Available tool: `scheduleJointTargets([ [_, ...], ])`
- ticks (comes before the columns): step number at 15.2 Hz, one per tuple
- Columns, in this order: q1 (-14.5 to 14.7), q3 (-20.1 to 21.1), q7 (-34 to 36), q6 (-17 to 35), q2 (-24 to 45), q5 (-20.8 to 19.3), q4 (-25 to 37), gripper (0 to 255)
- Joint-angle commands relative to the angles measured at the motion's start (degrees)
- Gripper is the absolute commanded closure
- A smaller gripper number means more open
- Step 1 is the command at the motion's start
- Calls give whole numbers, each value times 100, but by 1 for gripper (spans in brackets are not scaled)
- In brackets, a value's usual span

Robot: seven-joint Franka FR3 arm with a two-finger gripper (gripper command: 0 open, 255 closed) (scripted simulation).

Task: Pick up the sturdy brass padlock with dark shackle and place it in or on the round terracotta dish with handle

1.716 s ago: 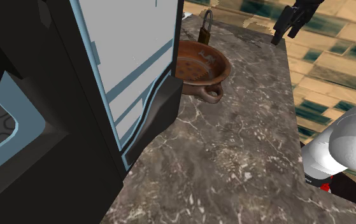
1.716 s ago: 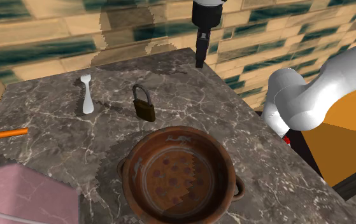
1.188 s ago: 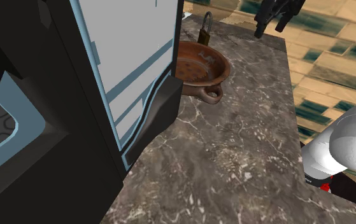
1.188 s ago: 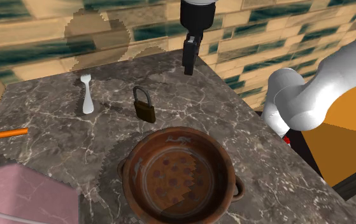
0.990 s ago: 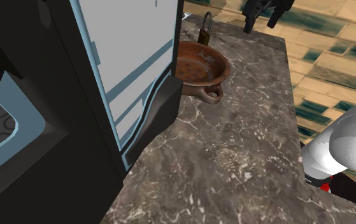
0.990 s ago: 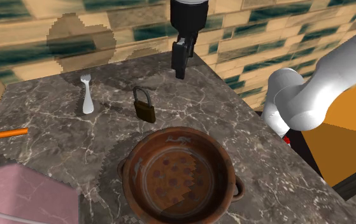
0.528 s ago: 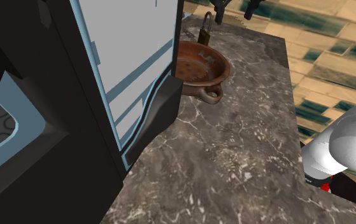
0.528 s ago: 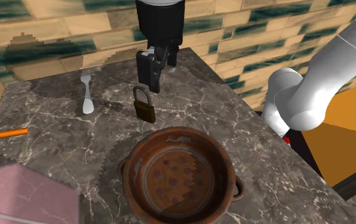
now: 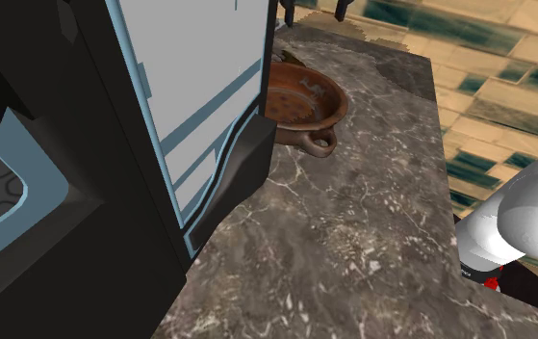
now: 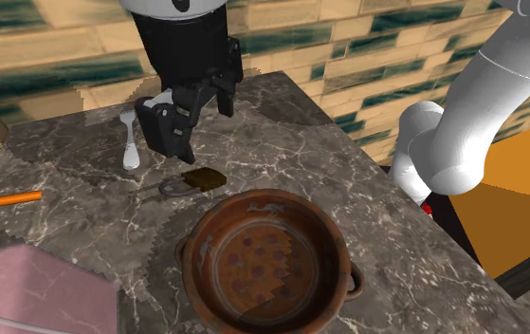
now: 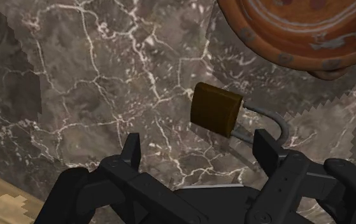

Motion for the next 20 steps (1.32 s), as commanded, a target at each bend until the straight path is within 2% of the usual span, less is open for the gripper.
scheduleJointTargets([
  [1,-2,-4,17,146,-13,4,-155,0],
  [5,-7,-35,-7,436,-100,35,-521,0],
  [12,-7,-36,-7,436,-100,35,-521,0],
  [13,-7,-36,-7,436,-100,35,-521,255],
  [20,-7,-36,-7,436,-100,35,-522,255],
])
